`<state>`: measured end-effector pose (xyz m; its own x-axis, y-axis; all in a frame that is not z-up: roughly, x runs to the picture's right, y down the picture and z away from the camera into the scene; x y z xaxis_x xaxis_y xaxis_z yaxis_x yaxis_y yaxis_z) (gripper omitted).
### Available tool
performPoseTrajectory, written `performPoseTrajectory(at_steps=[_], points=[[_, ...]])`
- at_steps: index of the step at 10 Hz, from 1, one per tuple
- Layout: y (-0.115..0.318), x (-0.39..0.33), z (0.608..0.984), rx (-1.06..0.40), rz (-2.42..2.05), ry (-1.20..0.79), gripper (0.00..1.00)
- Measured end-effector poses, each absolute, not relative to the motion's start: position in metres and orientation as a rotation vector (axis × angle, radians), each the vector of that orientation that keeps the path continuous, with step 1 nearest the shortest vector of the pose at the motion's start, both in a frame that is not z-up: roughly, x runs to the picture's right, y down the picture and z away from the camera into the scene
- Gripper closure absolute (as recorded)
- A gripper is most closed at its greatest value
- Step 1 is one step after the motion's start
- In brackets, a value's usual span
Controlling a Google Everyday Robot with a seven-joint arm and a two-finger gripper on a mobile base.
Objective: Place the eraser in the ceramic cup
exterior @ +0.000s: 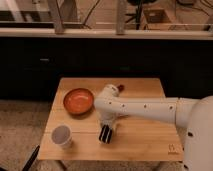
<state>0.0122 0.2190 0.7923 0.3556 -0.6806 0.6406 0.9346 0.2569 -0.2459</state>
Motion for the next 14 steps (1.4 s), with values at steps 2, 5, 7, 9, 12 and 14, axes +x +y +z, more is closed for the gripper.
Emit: performPoseTrajectory(at_steps=[2, 5, 7, 9, 12, 14], points=[[0.215, 0.011, 0.789, -0.661, -1.155, -0.446, 1.00], [0.202, 0.002, 0.780, -0.646, -1.165, -0.439, 1.00], [0.194, -0.001, 0.773, -0.637, -1.169, -0.434, 1.00], [0.188, -0.011, 0.768, -0.625, -1.180, -0.432, 1.00], [0.180, -0.029, 0.761, -0.605, -1.197, -0.431, 1.00], [0.174, -0.034, 0.757, -0.583, -1.204, -0.433, 1.00]])
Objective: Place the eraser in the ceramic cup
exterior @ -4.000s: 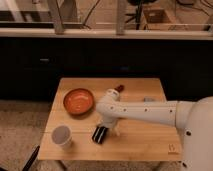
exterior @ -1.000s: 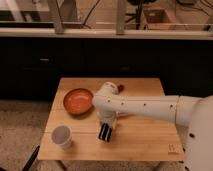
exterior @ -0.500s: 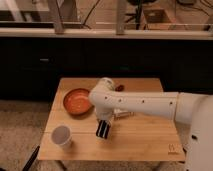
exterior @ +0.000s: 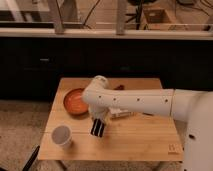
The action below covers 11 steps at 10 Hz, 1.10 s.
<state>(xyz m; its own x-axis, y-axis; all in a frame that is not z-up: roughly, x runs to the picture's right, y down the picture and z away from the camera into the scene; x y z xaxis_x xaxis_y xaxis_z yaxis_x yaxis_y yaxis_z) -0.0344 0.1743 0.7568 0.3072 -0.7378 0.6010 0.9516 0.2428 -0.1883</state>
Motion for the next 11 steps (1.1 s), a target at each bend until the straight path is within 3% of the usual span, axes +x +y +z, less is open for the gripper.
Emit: performPoseTrajectory(at_steps=[11], points=[[0.167, -0.087, 0.729, -0.516, -1.264, -0.431, 1.00]])
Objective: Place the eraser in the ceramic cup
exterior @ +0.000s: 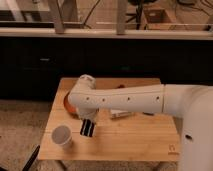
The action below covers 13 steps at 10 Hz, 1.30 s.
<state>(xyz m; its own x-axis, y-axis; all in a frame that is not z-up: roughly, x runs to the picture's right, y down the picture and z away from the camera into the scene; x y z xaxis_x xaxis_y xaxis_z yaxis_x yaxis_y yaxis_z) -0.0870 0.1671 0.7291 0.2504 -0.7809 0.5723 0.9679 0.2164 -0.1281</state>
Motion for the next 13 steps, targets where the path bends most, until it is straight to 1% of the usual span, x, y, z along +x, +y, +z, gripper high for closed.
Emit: performPoseTrajectory(at_steps=[13], points=[[0.162, -0.158, 0.697, -0.477, -1.364, -0.392, 1.00]])
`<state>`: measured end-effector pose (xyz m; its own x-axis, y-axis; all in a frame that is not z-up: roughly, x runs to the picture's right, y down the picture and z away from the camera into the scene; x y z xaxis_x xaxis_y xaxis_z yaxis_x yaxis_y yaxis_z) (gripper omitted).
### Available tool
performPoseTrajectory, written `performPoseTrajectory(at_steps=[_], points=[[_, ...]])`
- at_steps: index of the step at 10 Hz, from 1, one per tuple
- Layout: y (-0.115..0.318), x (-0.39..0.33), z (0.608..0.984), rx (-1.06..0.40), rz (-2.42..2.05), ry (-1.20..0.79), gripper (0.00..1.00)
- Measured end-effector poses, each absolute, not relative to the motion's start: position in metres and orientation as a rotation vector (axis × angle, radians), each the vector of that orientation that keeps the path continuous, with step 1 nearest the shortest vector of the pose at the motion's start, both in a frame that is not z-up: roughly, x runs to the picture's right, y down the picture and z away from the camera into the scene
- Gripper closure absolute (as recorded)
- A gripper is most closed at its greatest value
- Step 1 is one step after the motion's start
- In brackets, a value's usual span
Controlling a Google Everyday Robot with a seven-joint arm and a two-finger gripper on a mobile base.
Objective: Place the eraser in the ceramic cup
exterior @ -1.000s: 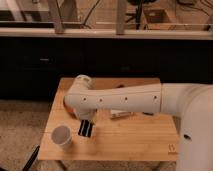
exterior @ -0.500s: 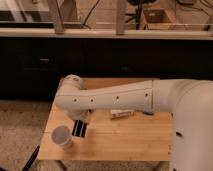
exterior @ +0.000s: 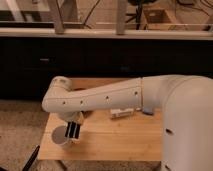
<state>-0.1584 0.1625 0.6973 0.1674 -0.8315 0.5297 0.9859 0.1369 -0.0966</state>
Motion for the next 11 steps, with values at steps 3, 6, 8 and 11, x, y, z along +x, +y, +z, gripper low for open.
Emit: performPoseTrajectory(at_steps=[3, 6, 8, 11], points=[[0.162, -0.171, 0.692, -0.481, -1.383, -0.392, 1.00], [0.163, -0.187, 0.688, -0.481, -1.397, -0.403, 1.00], [0.161, -0.192, 0.686, -0.483, -1.404, -0.402, 1.00], [0.160, -0.197, 0.685, -0.471, -1.412, -0.399, 0.99]])
